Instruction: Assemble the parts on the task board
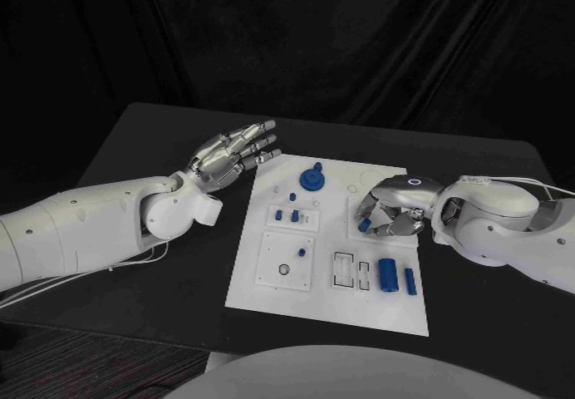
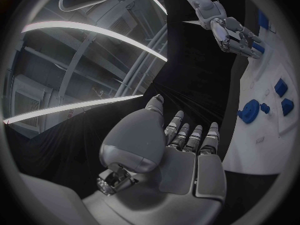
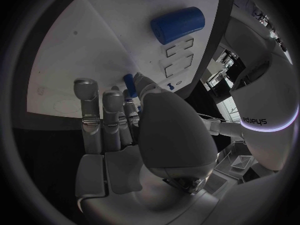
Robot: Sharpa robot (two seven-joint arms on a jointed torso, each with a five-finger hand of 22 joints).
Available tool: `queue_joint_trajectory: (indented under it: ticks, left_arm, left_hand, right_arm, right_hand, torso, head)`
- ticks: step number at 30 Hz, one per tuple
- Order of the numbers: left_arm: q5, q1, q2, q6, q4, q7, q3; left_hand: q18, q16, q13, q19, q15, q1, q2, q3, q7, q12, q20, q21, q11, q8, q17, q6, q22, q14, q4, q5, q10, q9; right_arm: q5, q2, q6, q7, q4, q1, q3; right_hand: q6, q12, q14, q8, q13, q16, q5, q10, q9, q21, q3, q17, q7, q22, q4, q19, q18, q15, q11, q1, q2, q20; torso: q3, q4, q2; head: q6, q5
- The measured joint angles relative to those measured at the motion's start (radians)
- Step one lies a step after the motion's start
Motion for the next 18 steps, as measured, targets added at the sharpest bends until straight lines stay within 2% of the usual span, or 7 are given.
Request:
queue_joint_trajectory:
  ticks: [3,6,12,18]
  left_arm:
    - [0.000,0.000,0.000,0.000,0.000,0.000,0.000]
    - [0.000,0.000,0.001,0.000,0.000,0.000,0.000]
    - [0.000,-0.001,0.001,0.001,-0.001,-0.001,0.000]
    - [0.000,-0.001,0.002,0.001,-0.002,-0.002,0.000]
  left_hand:
    - [0.000,0.000,0.000,0.000,0.000,0.000,0.000,0.000,0.000,0.000,0.000,0.000,0.000,0.000,0.000,0.000,0.000,0.000,0.000,0.000,0.000,0.000]
    - [0.000,0.000,0.000,0.000,0.000,-0.001,0.008,0.000,0.004,0.000,0.000,0.000,0.000,0.000,0.000,0.004,0.000,0.000,0.000,0.000,0.000,0.000]
    - [0.000,0.000,0.001,0.000,0.000,-0.001,0.008,0.000,0.004,0.000,0.000,0.000,0.000,0.000,0.000,0.004,0.000,0.000,0.000,0.000,0.000,0.000]
    - [0.000,0.000,0.001,0.000,0.000,-0.001,0.008,0.003,0.004,0.008,0.000,0.000,0.002,0.004,0.000,0.004,0.000,0.000,-0.003,0.000,0.002,0.000]
  right_arm:
    - [0.000,0.000,0.002,0.001,-0.001,0.000,0.000]
    - [-0.001,0.000,0.001,0.001,-0.001,-0.002,0.000]
    - [-0.005,0.000,-0.012,0.005,-0.003,-0.010,0.000]
    - [-0.008,0.002,-0.034,0.011,-0.005,-0.019,0.002]
  right_hand:
    - [0.042,0.012,0.000,0.022,0.006,0.000,0.012,0.036,0.017,-0.005,0.018,0.001,0.002,0.000,-0.018,-0.001,0.000,0.000,-0.004,0.011,0.011,-0.001]
    - [0.071,0.031,-0.004,0.044,0.013,0.000,0.012,0.072,0.033,-0.005,0.032,0.008,0.003,0.000,-0.026,-0.003,0.000,-0.004,-0.011,0.011,0.011,-0.004]
    - [0.072,0.039,-0.005,0.051,0.015,0.000,-0.004,0.093,0.044,-0.005,0.043,0.011,0.002,0.000,-0.029,-0.003,0.000,-0.005,-0.022,0.015,0.008,-0.004]
    - [0.120,0.053,-0.003,0.085,0.017,0.000,-0.017,0.131,0.059,0.003,0.065,0.014,0.008,0.000,-0.042,-0.003,0.000,-0.019,-0.034,0.030,0.022,-0.011]
  torso:
    - [0.0000,0.0001,0.000]
    - [0.0000,0.0002,0.000]
    - [0.0000,0.0002,0.000]
    - [0.0000,0.0002,0.000]
  head:
    - [0.000,0.000]
    - [0.000,0.001]
    - [0.000,0.003]
    - [0.000,0.006]
